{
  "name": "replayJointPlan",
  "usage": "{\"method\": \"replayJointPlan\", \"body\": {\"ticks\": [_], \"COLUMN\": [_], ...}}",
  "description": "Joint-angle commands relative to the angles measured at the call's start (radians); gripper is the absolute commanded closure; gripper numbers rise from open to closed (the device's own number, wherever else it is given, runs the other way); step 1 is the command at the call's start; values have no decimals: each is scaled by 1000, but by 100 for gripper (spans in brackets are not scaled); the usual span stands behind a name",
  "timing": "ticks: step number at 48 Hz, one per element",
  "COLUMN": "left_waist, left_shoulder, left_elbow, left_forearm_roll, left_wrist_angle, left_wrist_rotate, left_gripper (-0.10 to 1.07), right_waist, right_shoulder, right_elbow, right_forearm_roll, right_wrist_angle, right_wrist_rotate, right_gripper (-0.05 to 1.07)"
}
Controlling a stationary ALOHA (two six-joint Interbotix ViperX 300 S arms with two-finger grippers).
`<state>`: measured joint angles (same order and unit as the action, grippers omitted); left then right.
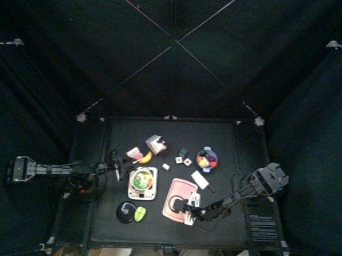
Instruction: Hand over sushi piece
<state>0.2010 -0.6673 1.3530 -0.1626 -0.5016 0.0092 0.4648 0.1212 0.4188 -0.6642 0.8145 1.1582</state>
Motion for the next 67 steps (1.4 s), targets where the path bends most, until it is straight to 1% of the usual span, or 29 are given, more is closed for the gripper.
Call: {"method": "replayJointPlan", "body": {"ticks": [1, 7, 15, 19, 28, 31, 35, 42, 49, 67], "left_waist": [0, -3, -41, -84, -195, -225, -249, -256, -256, -255], "left_shoulder": [2, 2, 6, 14, 55, 77, 104, 156, 199, 336], "left_elbow": [-18, -29, -57, -69, -92, -109, -130, -170, -195, -291], "left_forearm_roll": [2, 17, 110, 170, 304, 345, 376, 402, 400, 400], "left_wrist_angle": [-3, -3, -3, -3, -3, -3, -3, -11, -12, -21], "left_wrist_rotate": [2, 6, 5, 5, 5, 5, 5, 6, 6, 5], "left_gripper": [17, 17, 16, 16, 15, 15, 13, 5, -2, -2], "right_waist": [-20, -51, -109, -137, -199, -219, -235, -250, -253, -262], "right_shoulder": [-58, -86, -97, -97, -75, -61, -48, -38, -38, -31], "right_elbow": [-25, -35, -74, -92, -133, -147, -161, -169, -164, -166], "right_forearm_roll": [-18, -83, -190, -232, -310, -325, -336, -337, -339, -339], "right_wrist_angle": [2, -2, -20, -43, -150, -193, -242, -310, -336, -334], "right_wrist_rotate": [3, 5, 3, 3, 3, 3, 0, -3, -3, -5], "right_gripper": [52, 52, 52, 52, 52, 52, 52, 52, 52, 52]}}
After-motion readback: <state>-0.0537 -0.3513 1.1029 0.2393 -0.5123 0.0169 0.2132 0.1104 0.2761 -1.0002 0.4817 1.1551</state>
